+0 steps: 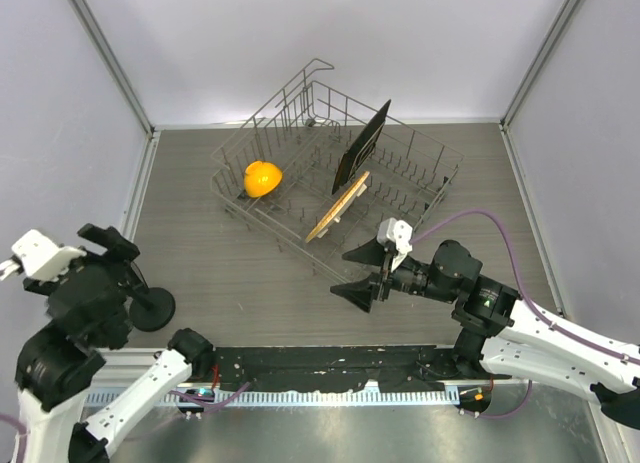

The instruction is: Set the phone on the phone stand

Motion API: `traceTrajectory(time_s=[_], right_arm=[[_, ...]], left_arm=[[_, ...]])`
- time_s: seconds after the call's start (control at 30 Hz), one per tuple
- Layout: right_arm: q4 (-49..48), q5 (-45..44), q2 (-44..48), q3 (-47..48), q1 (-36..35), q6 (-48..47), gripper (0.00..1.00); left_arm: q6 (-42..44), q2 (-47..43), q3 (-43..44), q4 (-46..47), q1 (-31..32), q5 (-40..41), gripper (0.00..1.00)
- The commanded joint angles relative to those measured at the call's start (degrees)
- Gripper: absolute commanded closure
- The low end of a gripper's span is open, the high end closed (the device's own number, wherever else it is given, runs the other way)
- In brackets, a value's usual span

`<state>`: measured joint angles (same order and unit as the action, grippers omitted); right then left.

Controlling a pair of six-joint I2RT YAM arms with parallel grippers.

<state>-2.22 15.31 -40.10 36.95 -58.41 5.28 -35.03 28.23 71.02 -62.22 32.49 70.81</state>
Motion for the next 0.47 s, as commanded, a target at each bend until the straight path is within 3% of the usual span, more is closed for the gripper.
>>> traceTrajectory(time_s=[0.0, 0.07, 0.1, 0.2, 0.37, 0.43], right_arm=[[0.8, -22.9, 2.5, 2.7, -0.3, 4.7, 0.21], [1.5, -36.5, 4.3, 3.1, -0.3, 9.4, 0.20], [1.9, -49.7, 5.9, 4.0, -0.3, 10.8, 0.21], [5.4, -66.8, 9.4, 7.8, -0.3, 10.3, 0.19], [5.8, -66.7, 15.8, 12.8, -0.4, 8.3, 0.14], [6.7, -64.6, 17.8, 15.2, -0.4, 5.6, 0.06]], left_arm=[[11.0, -9.0, -0.4, 23.0, -0.2, -20.2, 0.19], [12.5, -13.6, -3.5, 33.9, -0.1, -29.8, 0.18], [12.4, -14.6, -4.6, 38.8, -0.1, -32.3, 0.18], [12.6, -14.5, -3.1, 42.8, -0.1, -41.8, 0.16], [13.9, -9.7, 3.0, 41.3, -0.1, -53.2, 0.15], [14.1, -8.0, 4.1, 42.3, -0.1, -60.0, 0.12]])
